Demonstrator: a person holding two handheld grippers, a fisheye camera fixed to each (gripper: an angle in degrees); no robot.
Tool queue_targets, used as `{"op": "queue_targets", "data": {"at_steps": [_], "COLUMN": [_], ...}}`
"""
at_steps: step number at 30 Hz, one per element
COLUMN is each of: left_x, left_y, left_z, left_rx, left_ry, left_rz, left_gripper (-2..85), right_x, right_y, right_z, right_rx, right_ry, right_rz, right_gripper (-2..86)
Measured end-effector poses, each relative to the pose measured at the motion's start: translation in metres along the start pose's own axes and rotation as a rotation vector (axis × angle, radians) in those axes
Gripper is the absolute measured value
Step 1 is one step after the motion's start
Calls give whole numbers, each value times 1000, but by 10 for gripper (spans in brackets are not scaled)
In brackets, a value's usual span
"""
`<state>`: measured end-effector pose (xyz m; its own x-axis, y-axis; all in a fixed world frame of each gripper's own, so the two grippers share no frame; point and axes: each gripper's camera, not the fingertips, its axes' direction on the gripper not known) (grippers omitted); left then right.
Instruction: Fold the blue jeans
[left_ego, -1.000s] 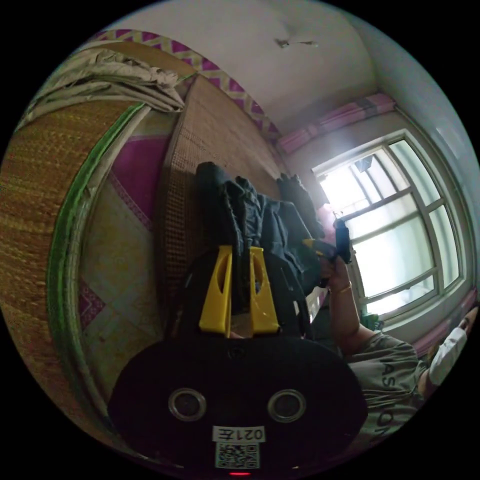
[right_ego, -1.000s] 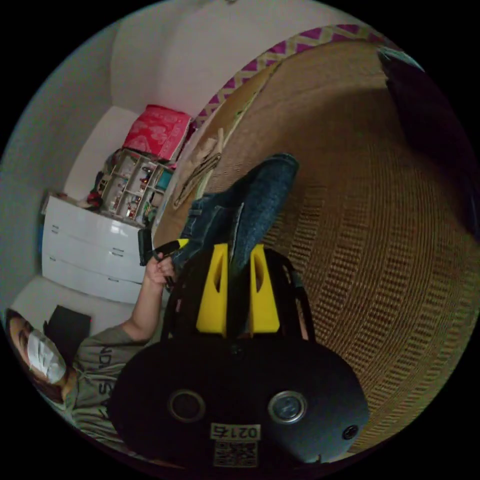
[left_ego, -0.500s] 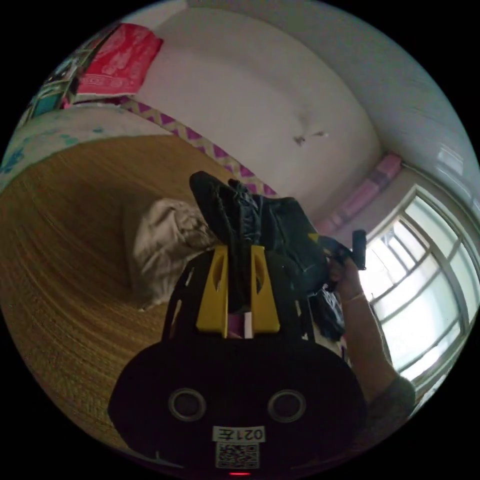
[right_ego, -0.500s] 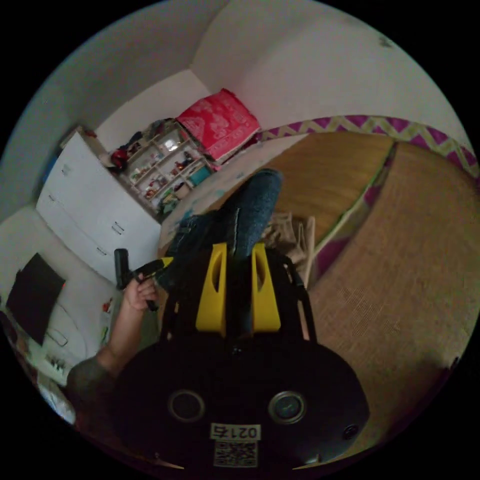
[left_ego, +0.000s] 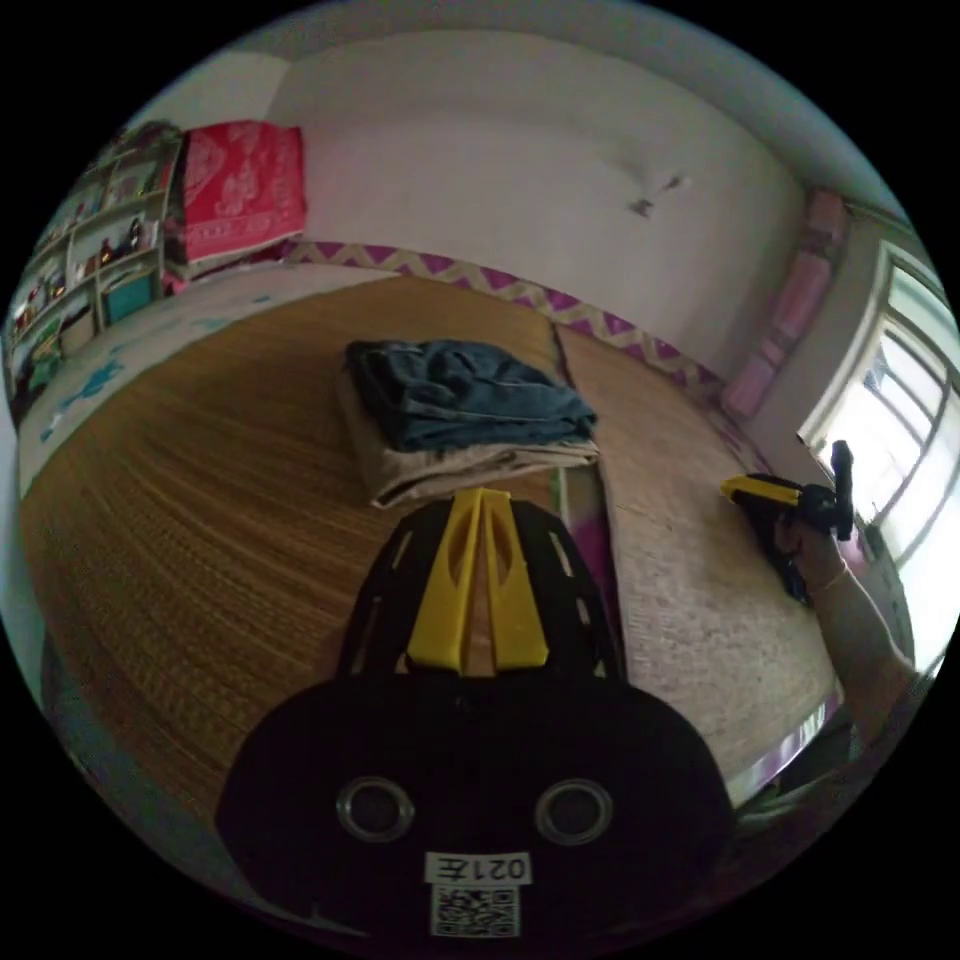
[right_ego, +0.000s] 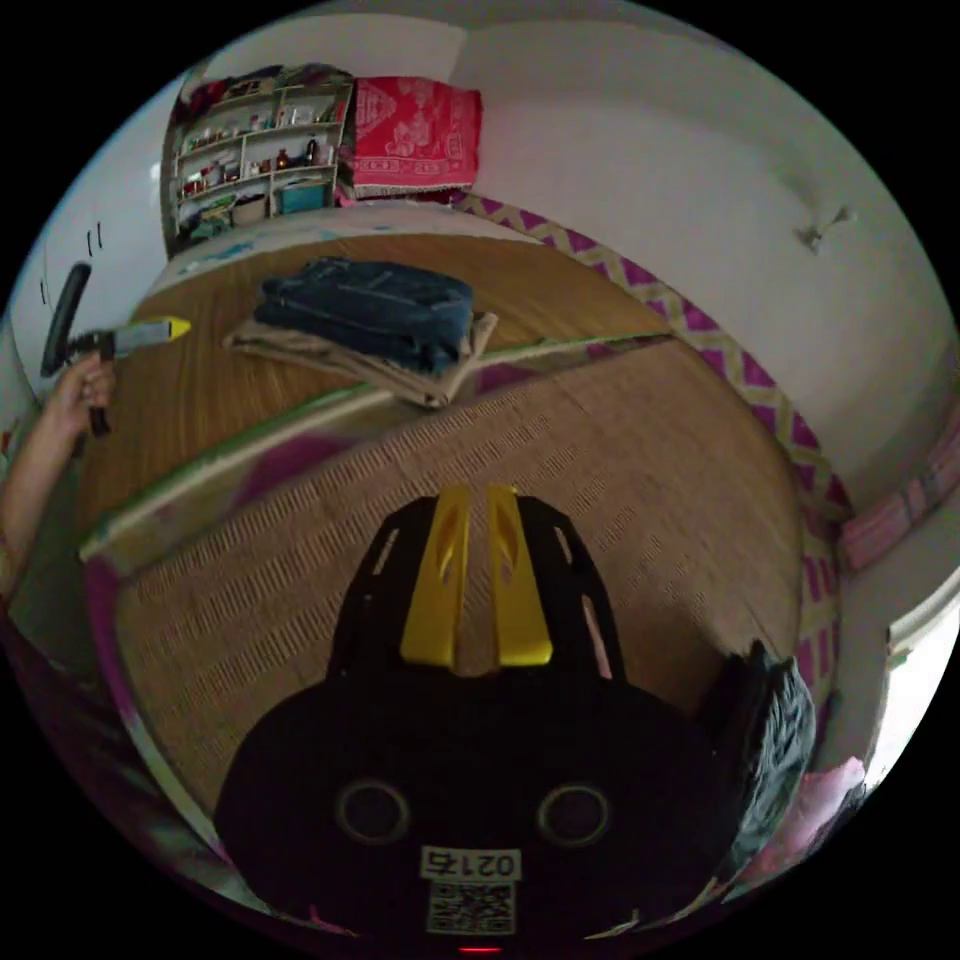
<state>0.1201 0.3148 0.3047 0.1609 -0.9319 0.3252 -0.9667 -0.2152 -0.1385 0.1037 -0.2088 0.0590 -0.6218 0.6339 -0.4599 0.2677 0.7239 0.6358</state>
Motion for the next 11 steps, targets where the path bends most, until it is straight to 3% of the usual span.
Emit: {"op": "queue_targets", "data": {"at_steps": [4,9,11], "left_x": [70,159,198], "left_y": [46,94,116], "left_z": [-13,-21,-23], "left_rx": [33,65,76], "left_ry": [80,-25,-11], "left_rz": [100,217,268], "left_gripper": [-10,-10,-10], "right_x": [-14,3,25], "right_y": [114,216,252], "right_z": [-54,-102,-119], "right_rx": [77,71,33], "right_ry": [116,249,283], "right_rz": [66,206,281], "right_gripper": [-6,7,70]}}
